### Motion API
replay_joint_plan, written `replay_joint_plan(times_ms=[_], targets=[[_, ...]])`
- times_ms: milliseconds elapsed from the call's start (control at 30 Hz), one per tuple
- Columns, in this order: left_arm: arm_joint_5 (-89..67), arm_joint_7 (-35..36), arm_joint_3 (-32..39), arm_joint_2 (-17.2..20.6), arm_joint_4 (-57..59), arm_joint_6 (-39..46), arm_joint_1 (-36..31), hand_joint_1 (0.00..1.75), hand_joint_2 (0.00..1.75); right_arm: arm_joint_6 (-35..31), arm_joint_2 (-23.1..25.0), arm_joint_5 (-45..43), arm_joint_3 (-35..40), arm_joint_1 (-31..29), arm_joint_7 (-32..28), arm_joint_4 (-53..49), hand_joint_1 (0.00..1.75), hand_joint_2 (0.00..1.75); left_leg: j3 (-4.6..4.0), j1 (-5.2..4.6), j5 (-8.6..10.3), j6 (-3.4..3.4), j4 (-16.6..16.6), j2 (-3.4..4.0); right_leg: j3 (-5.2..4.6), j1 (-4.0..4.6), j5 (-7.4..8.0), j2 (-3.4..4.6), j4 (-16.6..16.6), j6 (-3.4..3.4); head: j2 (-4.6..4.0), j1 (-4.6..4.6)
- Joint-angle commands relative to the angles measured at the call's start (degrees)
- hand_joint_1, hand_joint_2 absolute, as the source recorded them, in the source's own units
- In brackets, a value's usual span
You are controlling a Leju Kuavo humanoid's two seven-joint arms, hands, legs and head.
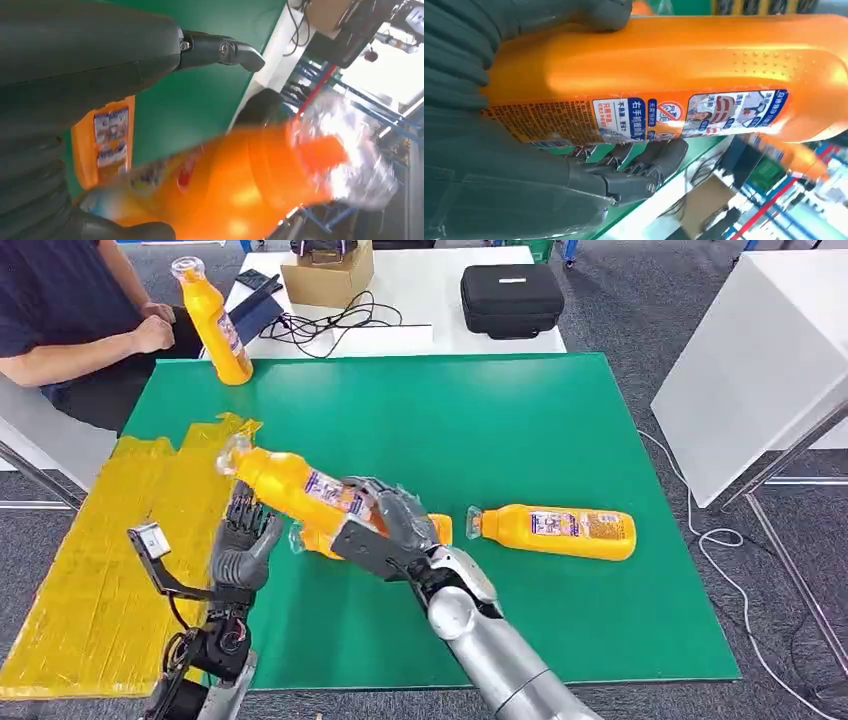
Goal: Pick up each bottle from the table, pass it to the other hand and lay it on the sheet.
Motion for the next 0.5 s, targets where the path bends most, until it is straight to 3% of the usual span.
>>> replay_joint_plan(times_ms=[33, 167, 233, 500], targets=[[0.4, 0.7, -1.9, -0.7, -3.5, 1.0, 1.5, 0.0, 1.75, -4.1, 0.4, -5.5, 16.5, -5.1, 3.1, 8.0, 1.75, 1.75, 0.15, -0.03, -0.07, 0.02, 0.0, 0.14, 0.13, -0.03, -0.03, 0.06, 0.0, 0.11, 0.0, 0.02], [0.2, 0.6, -1.4, -0.9, -3.7, 1.3, 1.9, 0.0, 1.75, -3.4, 0.4, -6.5, 19.6, -5.2, 2.8, 8.9, 1.75, 1.75, 0.16, -0.03, -0.05, 0.03, 0.0, 0.01, 0.18, -0.03, -0.04, -0.08, -0.1, 0.13, 0.0, 0.0], [-0.1, 0.4, -1.0, -0.8, -5.1, 1.6, 3.3, 0.0, 1.75, -3.7, 0.4, -8.2, 25.4, -4.5, 4.2, 8.1, 1.75, 1.75, 0.04, -0.05, -0.02, 0.02, -0.1, 0.05, 0.04, -0.05, -0.01, -0.01, 0.0, 0.08, 0.0, 0.02], [0.1, 0.3, -0.6, -0.3, -7.4, 2.0, 5.4, 0.0, 1.75, -3.6, 0.4, -9.5, 31.7, -3.7, 5.6, 7.4, 1.75, 1.75, 0.0, -0.01, -0.03, 0.01, -0.1, 0.0, 0.01, -0.02, -0.03, -0.07, -0.1, 0.08, 0.0, 0.02]])
